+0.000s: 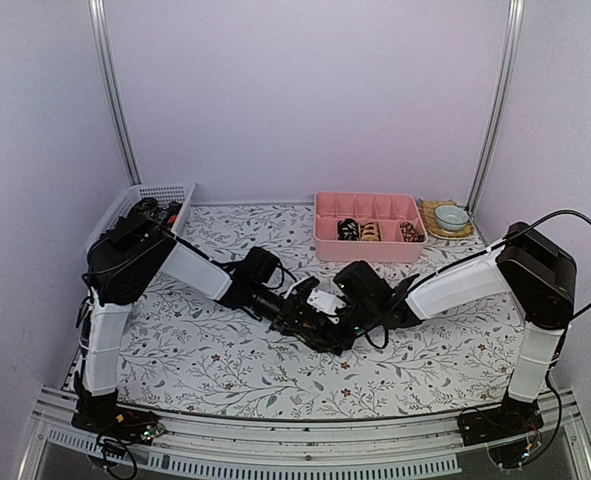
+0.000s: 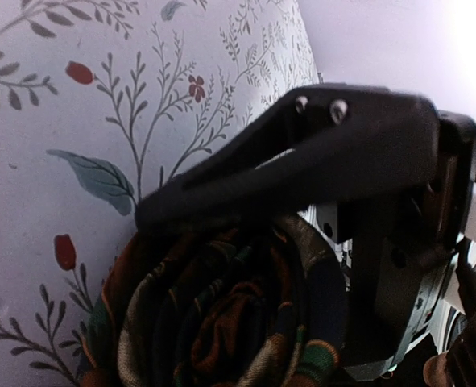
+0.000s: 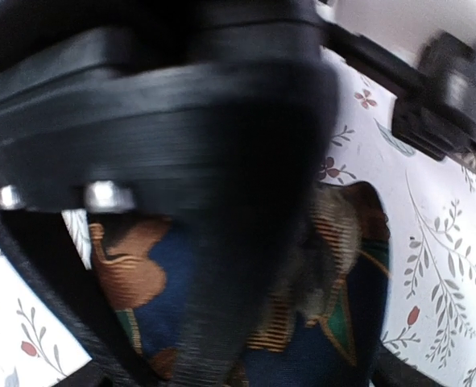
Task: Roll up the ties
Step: Roll the tie at the center of the board, then pick up the tie from the center of the board.
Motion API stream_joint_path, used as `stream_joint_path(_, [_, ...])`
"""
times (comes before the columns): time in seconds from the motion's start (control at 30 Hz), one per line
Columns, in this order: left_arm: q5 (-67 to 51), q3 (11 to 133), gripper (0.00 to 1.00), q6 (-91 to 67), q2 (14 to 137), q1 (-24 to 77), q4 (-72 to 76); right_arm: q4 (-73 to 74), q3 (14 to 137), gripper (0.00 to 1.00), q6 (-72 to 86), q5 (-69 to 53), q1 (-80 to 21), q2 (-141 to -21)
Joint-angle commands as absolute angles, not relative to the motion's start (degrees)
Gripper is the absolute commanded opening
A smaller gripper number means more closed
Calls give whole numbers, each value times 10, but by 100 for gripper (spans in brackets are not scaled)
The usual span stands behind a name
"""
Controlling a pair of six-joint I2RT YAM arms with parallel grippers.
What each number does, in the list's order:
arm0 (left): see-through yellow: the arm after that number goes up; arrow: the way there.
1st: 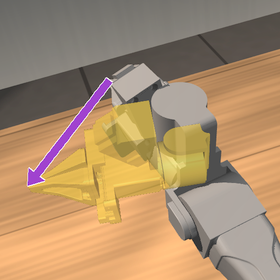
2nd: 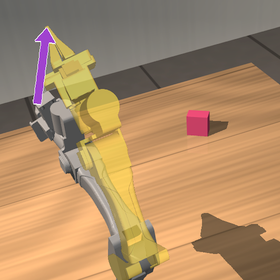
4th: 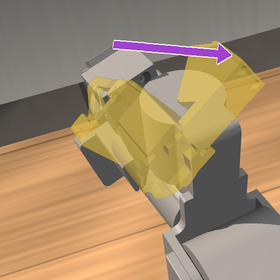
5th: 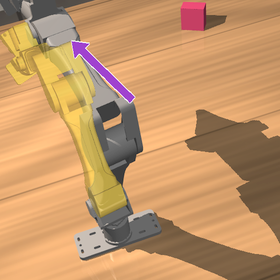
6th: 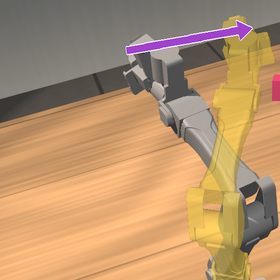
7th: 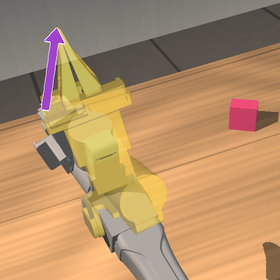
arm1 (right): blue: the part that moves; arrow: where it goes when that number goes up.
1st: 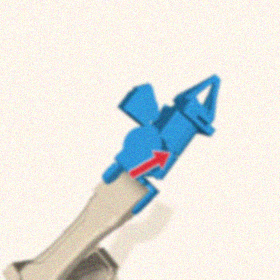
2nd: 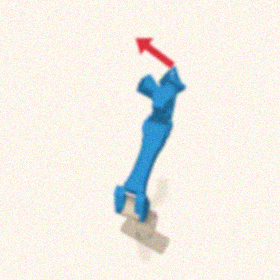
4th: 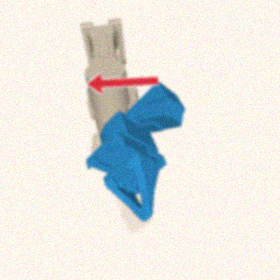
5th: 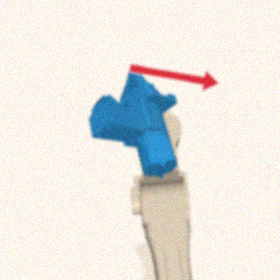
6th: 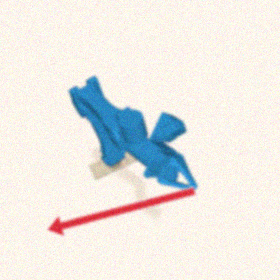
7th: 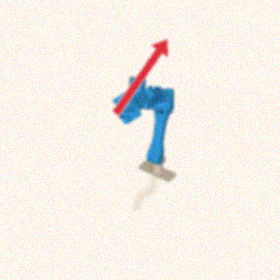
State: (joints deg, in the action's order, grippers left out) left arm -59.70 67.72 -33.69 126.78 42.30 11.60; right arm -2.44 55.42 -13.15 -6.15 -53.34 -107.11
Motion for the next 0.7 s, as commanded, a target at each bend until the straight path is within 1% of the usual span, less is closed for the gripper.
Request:
stream_joint_path(0.0, [-600,655,11,-335,1247,420,115,-26,543,86,-132,-28,-536,-1054])
stream_joint_path(0.03, [-598,652,7,-333,1241,418,113,-23,541,90,-131,-23,-536,-1042])
stream_joint_path(0.1, [-593,644,1,-326,1227,411,113,-16,535,96,-127,-17,-536,-1016])
stream_joint_path(0.17, [-585,638,0,-318,1208,405,108,-9,528,100,-119,-16,-533,-984])
stream_joint_path(0.37, [-557,623,0,-300,1136,390,95,4,510,100,-72,-72,-491,-878])
stream_joint_path(0.5, [-522,621,0,-277,1074,383,52,16,523,100,-34,-91,-448,-825])
stream_joint_path(0.57, [-501,619,0,-264,1047,381,21,56,555,100,-15,-75,-423,-825])
stream_joint_path(0.67, [-452,604,0,-257,996,377,-12,137,643,100,-4,-19,-378,-868])
